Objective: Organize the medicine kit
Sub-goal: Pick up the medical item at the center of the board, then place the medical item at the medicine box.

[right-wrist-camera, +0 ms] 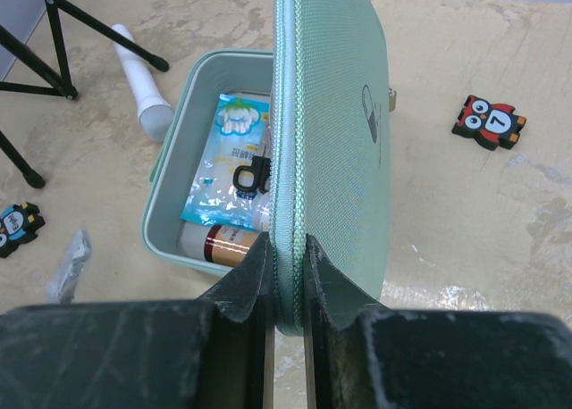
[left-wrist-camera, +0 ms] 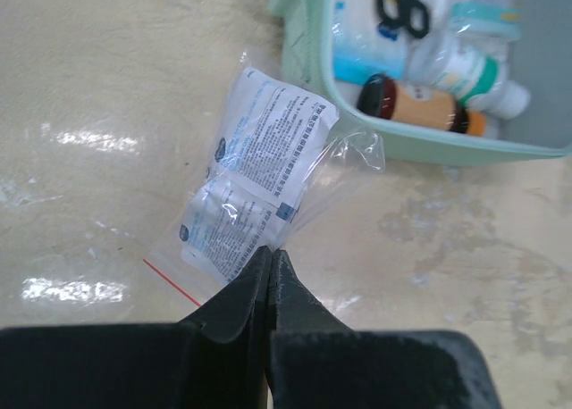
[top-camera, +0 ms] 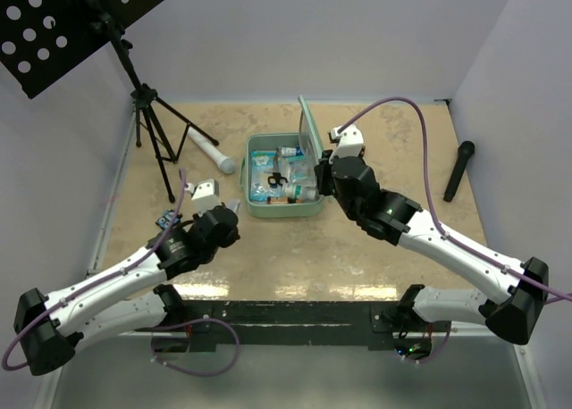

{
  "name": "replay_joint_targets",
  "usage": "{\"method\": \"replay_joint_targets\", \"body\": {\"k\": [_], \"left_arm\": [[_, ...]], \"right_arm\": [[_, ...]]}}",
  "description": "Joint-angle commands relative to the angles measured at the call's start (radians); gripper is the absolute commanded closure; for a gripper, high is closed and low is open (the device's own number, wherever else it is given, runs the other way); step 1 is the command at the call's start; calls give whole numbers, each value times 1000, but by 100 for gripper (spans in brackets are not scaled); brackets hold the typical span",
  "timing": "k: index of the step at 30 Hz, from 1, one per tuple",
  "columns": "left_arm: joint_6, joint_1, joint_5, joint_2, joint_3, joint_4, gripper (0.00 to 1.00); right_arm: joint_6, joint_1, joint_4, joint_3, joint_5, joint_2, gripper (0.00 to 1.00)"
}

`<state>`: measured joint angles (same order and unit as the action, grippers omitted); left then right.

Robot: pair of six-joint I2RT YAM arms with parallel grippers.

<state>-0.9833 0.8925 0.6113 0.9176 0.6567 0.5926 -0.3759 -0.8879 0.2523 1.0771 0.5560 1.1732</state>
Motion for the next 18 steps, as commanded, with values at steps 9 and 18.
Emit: {"method": "replay_joint_targets", "body": {"k": [9, 18], "left_arm": [[83, -13, -223, -200, 43, -443, 100], [20, -121, -419, -119, 49, -795, 100]], "right_arm": [[-12, 0, 79, 6, -36, 20, 100], [-18, 0, 79, 6, -38, 25, 100]]}}
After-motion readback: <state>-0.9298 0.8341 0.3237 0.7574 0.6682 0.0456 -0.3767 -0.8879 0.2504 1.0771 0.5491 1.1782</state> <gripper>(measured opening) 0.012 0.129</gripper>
